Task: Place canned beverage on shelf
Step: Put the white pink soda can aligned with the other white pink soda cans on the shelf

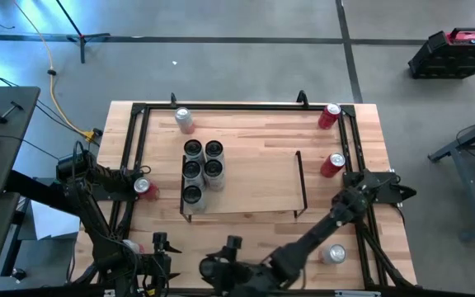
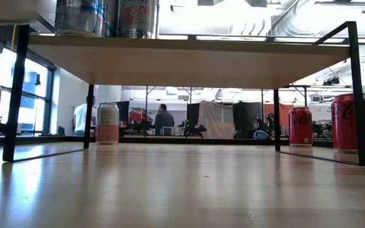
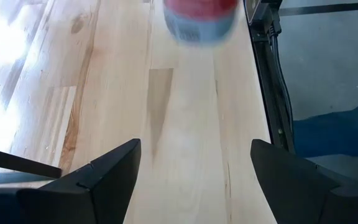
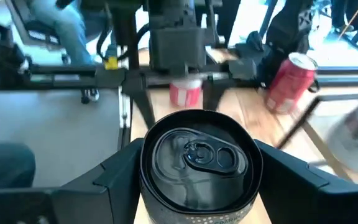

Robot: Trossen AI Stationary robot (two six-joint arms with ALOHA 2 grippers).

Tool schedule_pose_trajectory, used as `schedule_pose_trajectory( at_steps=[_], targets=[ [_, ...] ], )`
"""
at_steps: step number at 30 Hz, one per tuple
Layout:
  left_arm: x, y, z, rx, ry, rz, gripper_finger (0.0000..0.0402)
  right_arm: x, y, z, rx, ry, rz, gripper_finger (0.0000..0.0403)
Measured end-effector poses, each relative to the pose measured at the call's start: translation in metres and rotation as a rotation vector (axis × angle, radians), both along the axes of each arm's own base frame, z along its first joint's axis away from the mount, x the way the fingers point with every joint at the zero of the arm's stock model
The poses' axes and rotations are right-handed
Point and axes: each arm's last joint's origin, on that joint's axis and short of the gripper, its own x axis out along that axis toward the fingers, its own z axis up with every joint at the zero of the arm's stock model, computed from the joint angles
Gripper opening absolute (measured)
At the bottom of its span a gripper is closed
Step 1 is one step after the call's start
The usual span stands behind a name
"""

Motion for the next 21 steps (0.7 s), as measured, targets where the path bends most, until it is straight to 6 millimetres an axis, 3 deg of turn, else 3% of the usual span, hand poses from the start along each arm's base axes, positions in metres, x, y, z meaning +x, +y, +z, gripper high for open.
schedule_pose_trajectory(
  at_steps=[4,9,15,21],
  targets=[
    [0.0,0.0,0.0,0.0,0.0,0.0,0.0294,-0.025,0.001,0.023,-0.035,0.009,-0.044,0.025],
    [0.0,0.0,0.0,0.0,0.0,0.0,0.0294,-0.048,-0.014,0.066,-0.046,-0.047,-0.1,0.025],
    [0.0,0.0,0.0,0.0,0.0,0.0,0.0294,-0.038,-0.052,0.091,-0.081,-0.077,-0.145,0.025],
    [0.0,0.0,0.0,0.0,0.0,0.0,0.0294,-0.028,-0.089,0.102,-0.115,-0.043,-0.182,0.025]
  ],
)
